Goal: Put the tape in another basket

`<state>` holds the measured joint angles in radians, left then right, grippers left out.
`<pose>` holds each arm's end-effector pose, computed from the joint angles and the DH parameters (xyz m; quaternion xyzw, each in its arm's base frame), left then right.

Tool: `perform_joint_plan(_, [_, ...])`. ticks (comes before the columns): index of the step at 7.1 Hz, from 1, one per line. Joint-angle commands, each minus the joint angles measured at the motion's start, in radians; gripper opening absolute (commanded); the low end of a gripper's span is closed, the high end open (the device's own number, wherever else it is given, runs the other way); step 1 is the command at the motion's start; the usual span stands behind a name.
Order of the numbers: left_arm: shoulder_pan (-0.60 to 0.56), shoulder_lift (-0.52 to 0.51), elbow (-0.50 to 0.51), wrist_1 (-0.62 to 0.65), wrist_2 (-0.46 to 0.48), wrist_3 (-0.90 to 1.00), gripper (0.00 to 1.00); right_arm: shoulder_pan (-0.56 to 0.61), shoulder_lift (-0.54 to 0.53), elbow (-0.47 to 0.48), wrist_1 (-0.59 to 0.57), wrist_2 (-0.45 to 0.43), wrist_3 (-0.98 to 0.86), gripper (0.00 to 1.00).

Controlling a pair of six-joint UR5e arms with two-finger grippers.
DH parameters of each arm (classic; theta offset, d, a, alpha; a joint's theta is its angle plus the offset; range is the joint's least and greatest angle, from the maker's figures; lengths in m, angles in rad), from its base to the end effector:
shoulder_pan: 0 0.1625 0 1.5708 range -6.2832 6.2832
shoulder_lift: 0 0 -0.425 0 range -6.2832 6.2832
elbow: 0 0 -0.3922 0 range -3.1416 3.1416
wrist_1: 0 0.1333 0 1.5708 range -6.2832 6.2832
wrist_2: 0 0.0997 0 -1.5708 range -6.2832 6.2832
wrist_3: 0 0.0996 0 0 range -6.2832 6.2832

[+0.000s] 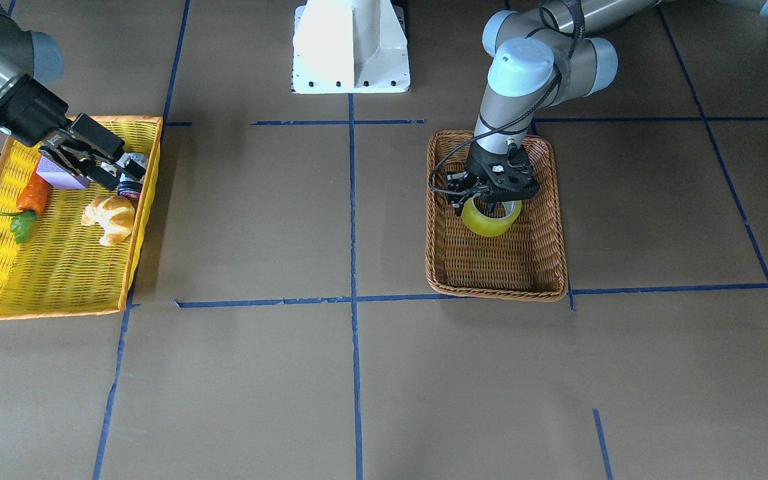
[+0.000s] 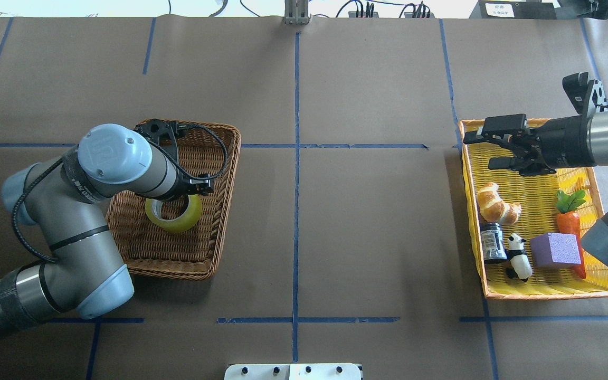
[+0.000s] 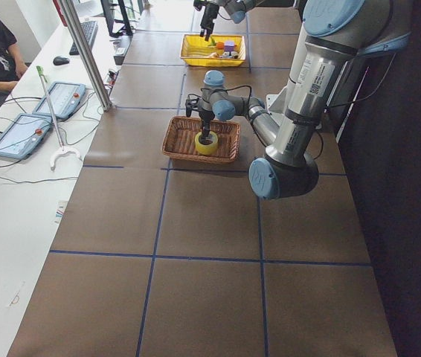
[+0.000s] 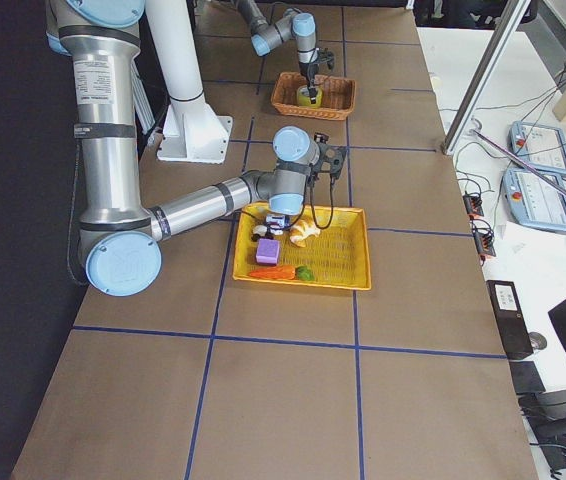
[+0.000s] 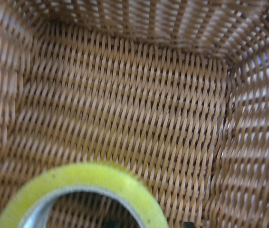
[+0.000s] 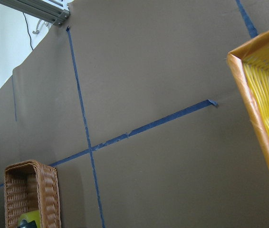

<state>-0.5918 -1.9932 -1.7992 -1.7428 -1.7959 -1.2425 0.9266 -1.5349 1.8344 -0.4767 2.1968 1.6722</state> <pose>0.4570 -0.4410 0.3055 0.0842 0.4018 -0.0751 0.9088 -0.2326 -0.4344 0.3876 0.0285 -0.6540 0.1867 0.7325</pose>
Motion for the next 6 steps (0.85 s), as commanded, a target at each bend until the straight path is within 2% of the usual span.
perform_joint_plan(1, [-0.121,0.081,-0.145,0.084,-0.073,0.185,1.00,0.126,-0.008,-0.012,-0.107,0.151,-0.143,1.00])
perform_joint_plan(2, [-0.269,0.187,-0.198,0.083,-0.221,0.369,1.00,0.217,-0.010,-0.017,-0.263,0.222,-0.404,1.00])
perform_joint_plan(3, [-0.405,0.276,-0.201,0.081,-0.343,0.570,1.00,0.326,-0.010,-0.015,-0.427,0.297,-0.621,1.00])
perform_joint_plan(4, [-0.537,0.356,-0.195,0.084,-0.402,0.804,1.00,0.416,-0.048,-0.014,-0.568,0.366,-0.860,1.00])
perform_joint_plan(5, [-0.697,0.407,-0.163,0.098,-0.437,1.006,1.00,0.470,-0.109,-0.018,-0.685,0.363,-1.149,1.00])
perform_joint_plan(6, [-0.836,0.416,-0.076,0.142,-0.488,1.219,1.00,0.550,-0.137,-0.024,-0.868,0.351,-1.477,1.00])
